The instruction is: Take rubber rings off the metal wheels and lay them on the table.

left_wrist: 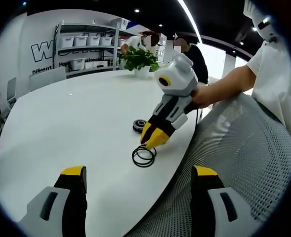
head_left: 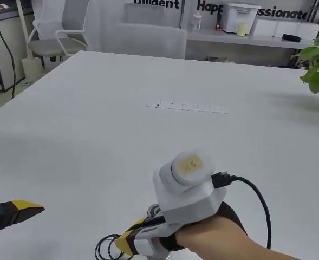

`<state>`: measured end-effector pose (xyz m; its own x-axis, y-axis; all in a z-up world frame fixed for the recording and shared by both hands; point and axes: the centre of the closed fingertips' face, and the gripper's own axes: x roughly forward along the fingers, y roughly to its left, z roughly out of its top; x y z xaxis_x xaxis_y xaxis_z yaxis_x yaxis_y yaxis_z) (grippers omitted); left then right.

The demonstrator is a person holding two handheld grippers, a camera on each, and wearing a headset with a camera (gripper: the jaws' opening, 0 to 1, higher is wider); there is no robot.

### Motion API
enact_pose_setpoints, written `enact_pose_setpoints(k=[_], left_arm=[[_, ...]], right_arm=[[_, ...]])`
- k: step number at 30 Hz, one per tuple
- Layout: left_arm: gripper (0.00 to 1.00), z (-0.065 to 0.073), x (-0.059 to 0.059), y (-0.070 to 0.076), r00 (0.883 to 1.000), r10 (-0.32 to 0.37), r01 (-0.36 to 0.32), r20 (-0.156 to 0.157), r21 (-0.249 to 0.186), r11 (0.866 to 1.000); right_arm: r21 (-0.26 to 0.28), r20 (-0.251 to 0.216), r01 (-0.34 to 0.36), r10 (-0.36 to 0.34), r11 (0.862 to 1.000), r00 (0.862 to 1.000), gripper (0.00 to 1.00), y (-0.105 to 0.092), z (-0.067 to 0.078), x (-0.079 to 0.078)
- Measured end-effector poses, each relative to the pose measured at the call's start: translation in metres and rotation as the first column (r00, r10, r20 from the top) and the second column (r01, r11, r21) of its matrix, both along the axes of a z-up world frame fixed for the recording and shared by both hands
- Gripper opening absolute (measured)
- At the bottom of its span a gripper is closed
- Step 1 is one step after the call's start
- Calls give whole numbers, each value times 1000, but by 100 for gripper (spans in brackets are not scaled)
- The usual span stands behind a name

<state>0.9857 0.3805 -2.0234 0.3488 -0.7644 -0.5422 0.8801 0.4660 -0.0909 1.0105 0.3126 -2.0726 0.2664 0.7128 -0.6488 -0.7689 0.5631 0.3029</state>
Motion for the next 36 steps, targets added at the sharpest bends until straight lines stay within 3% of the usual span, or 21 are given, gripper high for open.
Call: enact_pose_setpoints(k=[5, 26, 36], left_arm=[[86, 0, 0, 0, 1000, 1, -1, 0, -1, 1000], [85, 1, 0, 1, 1000, 8, -8, 1, 0, 1000], [85, 1, 1, 1, 1000, 9, -9, 2, -1, 1000]], right_arm=[[8, 18, 12, -12, 1000, 1000, 15, -1, 3, 4], [52, 34, 71, -73, 996, 997, 16, -11, 17, 20], [113, 41, 150, -156, 982, 987, 15, -23, 34, 37]])
